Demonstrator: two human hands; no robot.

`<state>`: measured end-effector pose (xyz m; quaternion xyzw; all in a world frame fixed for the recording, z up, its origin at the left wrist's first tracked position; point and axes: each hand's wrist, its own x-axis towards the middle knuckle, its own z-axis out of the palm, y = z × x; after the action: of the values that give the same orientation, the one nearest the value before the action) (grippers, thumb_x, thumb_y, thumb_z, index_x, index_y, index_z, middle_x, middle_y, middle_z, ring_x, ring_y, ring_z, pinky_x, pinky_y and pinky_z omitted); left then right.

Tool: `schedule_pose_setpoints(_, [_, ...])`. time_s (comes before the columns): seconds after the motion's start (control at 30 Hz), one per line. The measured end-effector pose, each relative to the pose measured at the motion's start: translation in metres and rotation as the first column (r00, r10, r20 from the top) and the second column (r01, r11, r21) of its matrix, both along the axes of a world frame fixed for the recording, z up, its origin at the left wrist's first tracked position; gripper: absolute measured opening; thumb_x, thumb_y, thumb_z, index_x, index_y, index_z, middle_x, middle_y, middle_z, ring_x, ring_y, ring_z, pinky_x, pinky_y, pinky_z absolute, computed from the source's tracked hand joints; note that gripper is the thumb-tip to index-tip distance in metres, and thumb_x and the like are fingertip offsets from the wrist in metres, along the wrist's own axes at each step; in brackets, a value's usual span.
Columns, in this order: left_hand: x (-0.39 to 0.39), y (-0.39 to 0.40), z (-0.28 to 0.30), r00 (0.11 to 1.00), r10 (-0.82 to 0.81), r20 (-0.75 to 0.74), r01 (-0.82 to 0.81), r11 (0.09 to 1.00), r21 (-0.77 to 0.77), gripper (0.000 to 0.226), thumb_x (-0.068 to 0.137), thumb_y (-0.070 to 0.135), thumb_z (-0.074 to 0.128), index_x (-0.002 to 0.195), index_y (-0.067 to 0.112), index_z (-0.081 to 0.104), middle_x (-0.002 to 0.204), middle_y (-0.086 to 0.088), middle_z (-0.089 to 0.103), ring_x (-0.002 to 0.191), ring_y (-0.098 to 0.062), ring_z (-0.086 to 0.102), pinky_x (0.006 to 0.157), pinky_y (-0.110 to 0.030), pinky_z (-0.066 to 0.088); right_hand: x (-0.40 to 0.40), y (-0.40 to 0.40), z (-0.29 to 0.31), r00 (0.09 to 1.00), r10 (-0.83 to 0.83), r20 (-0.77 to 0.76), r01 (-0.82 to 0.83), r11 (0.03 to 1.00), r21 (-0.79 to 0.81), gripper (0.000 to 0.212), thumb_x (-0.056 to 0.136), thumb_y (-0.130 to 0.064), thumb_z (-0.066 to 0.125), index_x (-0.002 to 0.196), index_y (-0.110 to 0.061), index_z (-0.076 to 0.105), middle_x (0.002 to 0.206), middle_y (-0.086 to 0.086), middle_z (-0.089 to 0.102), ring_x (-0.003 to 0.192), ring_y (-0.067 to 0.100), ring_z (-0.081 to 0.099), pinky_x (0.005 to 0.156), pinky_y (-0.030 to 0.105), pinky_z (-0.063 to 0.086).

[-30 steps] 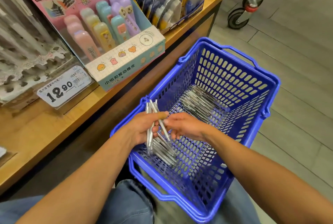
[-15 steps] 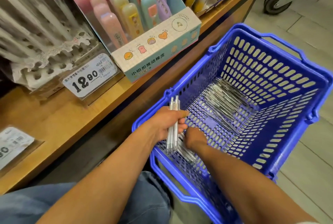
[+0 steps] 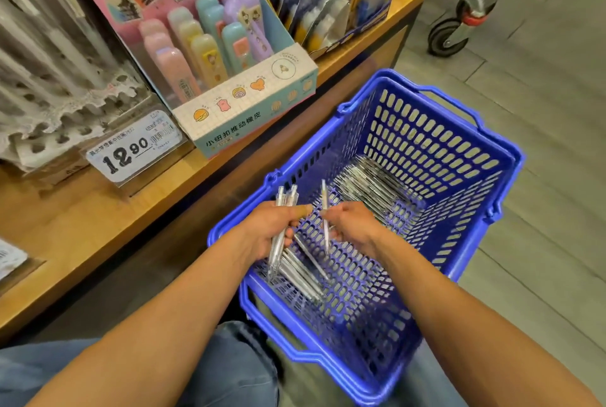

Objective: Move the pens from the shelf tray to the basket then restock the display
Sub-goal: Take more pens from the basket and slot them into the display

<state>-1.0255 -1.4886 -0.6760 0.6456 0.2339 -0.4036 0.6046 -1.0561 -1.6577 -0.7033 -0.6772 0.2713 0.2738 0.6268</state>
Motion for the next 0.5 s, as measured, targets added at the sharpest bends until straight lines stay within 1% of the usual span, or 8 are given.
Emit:
schedule_pose_setpoints(0.07, [-0.001, 0.000, 0.004, 1.000, 0.007, 0.000, -0.007, 1.000, -0.023, 0.033, 0.078, 0.028, 0.082, 0.069, 0.014, 0.054, 0.048, 0.004, 0.047, 0.034, -0.008, 0.037, 0.034, -0.020, 0.035, -0.006, 0.004, 0.029, 0.991, 0.058, 0.118, -0.072, 0.990, 0.121, 0.009, 0.092, -0.011, 0.064, 0.093, -0.003, 0.060, 0.075, 0.008, 0.060, 0.059, 0.014, 0.052, 0.059, 0.029, 0.044])
schedule_pose_setpoints(0.17, [-0.002, -0.001, 0.006, 1.000, 0.027, -0.014, -0.028, 0.994, -0.107, 0.031, 0.073, 0.034, 0.082, 0.075, 0.015, 0.057, 0.055, 0.002, 0.049, 0.032, -0.007, 0.037, 0.032, -0.018, 0.034, -0.020, 0.020, 0.047, 0.963, 0.130, 0.234, -0.152, 0.985, 0.080, 0.014, 0.090, -0.009, 0.067, 0.096, 0.001, 0.058, 0.064, 0.003, 0.059, 0.053, 0.014, 0.053, 0.054, 0.026, 0.044])
schedule_pose_setpoints(0.27, [-0.001, 0.000, 0.006, 0.997, 0.057, -0.047, -0.065, 0.977, -0.201, 0.025, 0.082, 0.028, 0.076, 0.073, 0.013, 0.058, 0.049, -0.001, 0.052, 0.030, -0.007, 0.040, 0.031, -0.018, 0.035, -0.020, 0.028, 0.045, 0.955, 0.149, 0.257, -0.184, 0.976, 0.120, 0.012, 0.090, -0.009, 0.067, 0.093, -0.001, 0.057, 0.072, 0.011, 0.066, 0.052, 0.014, 0.055, 0.050, 0.022, 0.046])
schedule_pose_setpoints(0.37, [0.000, -0.002, 0.006, 0.997, 0.067, -0.034, -0.072, 0.985, -0.157, 0.021, 0.089, 0.024, 0.070, 0.072, 0.013, 0.062, 0.049, 0.000, 0.058, 0.032, -0.008, 0.043, 0.034, -0.018, 0.035, -0.004, 0.019, 0.026, 0.970, 0.126, 0.206, -0.159, 0.975, 0.152, 0.021, 0.096, -0.018, 0.060, 0.094, 0.003, 0.061, 0.079, 0.011, 0.069, 0.053, 0.013, 0.057, 0.050, 0.021, 0.045])
schedule_pose_setpoints(0.4, [-0.001, -0.003, 0.004, 0.997, 0.075, -0.015, -0.076, 0.991, -0.106, 0.018, 0.089, 0.023, 0.069, 0.075, 0.013, 0.064, 0.054, 0.000, 0.063, 0.033, -0.007, 0.045, 0.035, -0.017, 0.035, 0.002, 0.014, 0.014, 0.982, 0.098, 0.164, -0.118, 0.986, 0.120, 0.026, 0.098, -0.018, 0.056, 0.099, 0.007, 0.061, 0.078, 0.010, 0.068, 0.053, 0.012, 0.057, 0.050, 0.021, 0.045])
schedule_pose_setpoints(0.43, [-0.002, -0.004, 0.001, 0.996, 0.095, -0.002, -0.095, 0.994, -0.057, 0.015, 0.088, 0.022, 0.069, 0.079, 0.012, 0.066, 0.057, 0.000, 0.067, 0.034, -0.007, 0.046, 0.037, -0.017, 0.035, 0.008, 0.010, -0.001, 0.988, 0.089, 0.127, -0.092, 0.996, 0.017, 0.026, 0.098, -0.015, 0.054, 0.100, 0.010, 0.061, 0.079, 0.011, 0.068, 0.054, 0.013, 0.058, 0.051, 0.022, 0.047])
schedule_pose_setpoints(0.47, [-0.003, -0.006, -0.002, 0.992, 0.126, 0.001, -0.126, 0.992, -0.023, 0.012, 0.088, 0.021, 0.069, 0.081, 0.011, 0.066, 0.058, -0.001, 0.069, 0.034, -0.007, 0.047, 0.038, -0.018, 0.036, 0.013, 0.006, -0.019, 0.987, 0.126, 0.097, -0.111, 0.984, -0.139, 0.022, 0.096, -0.009, 0.053, 0.098, 0.010, 0.063, 0.081, 0.015, 0.070, 0.058, 0.017, 0.061, 0.054, 0.026, 0.051])
schedule_pose_setpoints(0.5, [-0.004, -0.006, -0.004, 0.987, 0.159, -0.003, -0.159, 0.987, 0.004, 0.011, 0.087, 0.019, 0.070, 0.083, 0.011, 0.065, 0.056, 0.000, 0.069, 0.036, -0.008, 0.048, 0.040, -0.018, 0.037, 0.017, 0.004, -0.037, 0.974, 0.218, 0.058, -0.192, 0.934, -0.301, 0.018, 0.093, -0.005, 0.053, 0.092, 0.009, 0.065, 0.087, 0.021, 0.070, 0.067, 0.024, 0.065, 0.061, 0.031, 0.055])
